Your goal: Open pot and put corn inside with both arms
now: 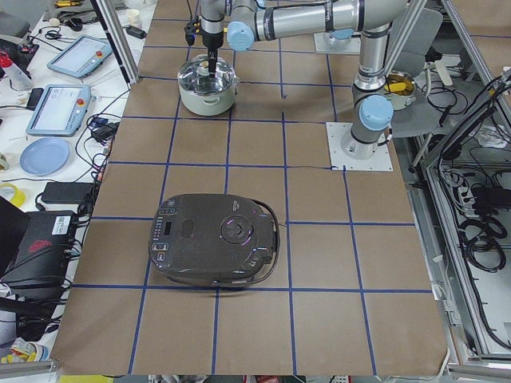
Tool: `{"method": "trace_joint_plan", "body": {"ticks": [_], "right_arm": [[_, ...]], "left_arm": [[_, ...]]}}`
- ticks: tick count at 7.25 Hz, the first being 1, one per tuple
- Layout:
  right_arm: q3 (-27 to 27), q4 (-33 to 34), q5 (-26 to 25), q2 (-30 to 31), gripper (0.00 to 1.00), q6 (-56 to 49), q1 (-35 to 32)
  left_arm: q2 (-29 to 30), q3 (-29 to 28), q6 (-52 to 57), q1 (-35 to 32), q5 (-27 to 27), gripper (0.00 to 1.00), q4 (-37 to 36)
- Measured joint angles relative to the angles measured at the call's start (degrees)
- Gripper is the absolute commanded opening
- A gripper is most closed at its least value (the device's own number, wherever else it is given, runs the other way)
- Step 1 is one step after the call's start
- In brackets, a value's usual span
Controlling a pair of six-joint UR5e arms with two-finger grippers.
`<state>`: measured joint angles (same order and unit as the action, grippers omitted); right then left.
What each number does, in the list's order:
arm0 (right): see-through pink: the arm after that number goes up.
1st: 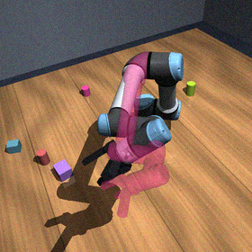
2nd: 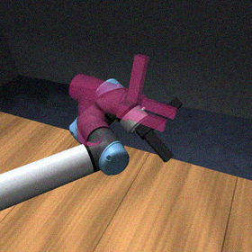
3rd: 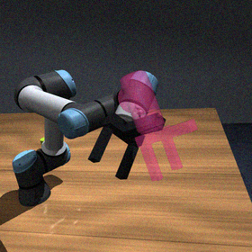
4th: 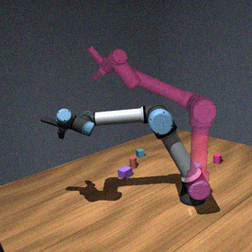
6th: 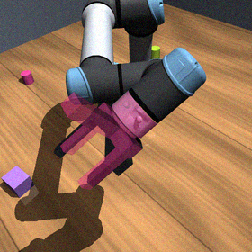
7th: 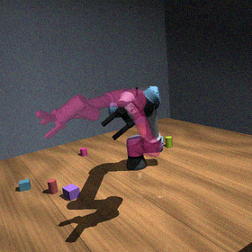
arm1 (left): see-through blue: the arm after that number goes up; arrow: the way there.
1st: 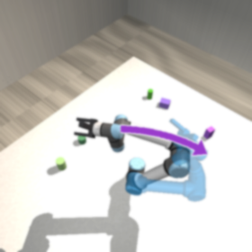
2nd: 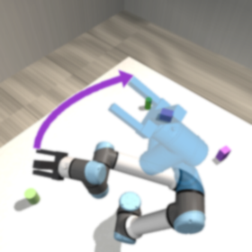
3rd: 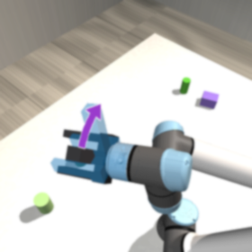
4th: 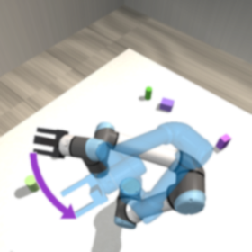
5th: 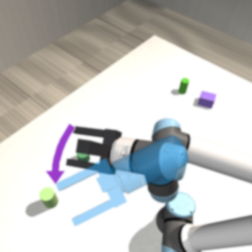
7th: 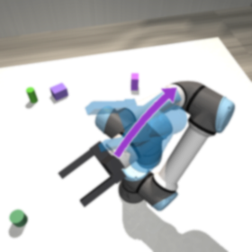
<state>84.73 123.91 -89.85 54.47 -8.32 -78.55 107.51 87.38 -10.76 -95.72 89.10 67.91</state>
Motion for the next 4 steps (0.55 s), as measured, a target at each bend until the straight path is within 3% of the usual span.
{"method": "trace_joint_plan", "body": {"ticks": [1,4], "right_arm": [[0.10,1.52,-0.11,-1.60,0.98,-0.02,0.29],[0.25,2.64,0.36,-2.93,0.42,-0.03,0.48]], "left_arm": [[1.81,-1.36,-2.33,-1.18,-0.03,1.00,-0.73],[5.18,-3.58,-5.84,-2.74,-0.05,1.00,-1.50]]}}
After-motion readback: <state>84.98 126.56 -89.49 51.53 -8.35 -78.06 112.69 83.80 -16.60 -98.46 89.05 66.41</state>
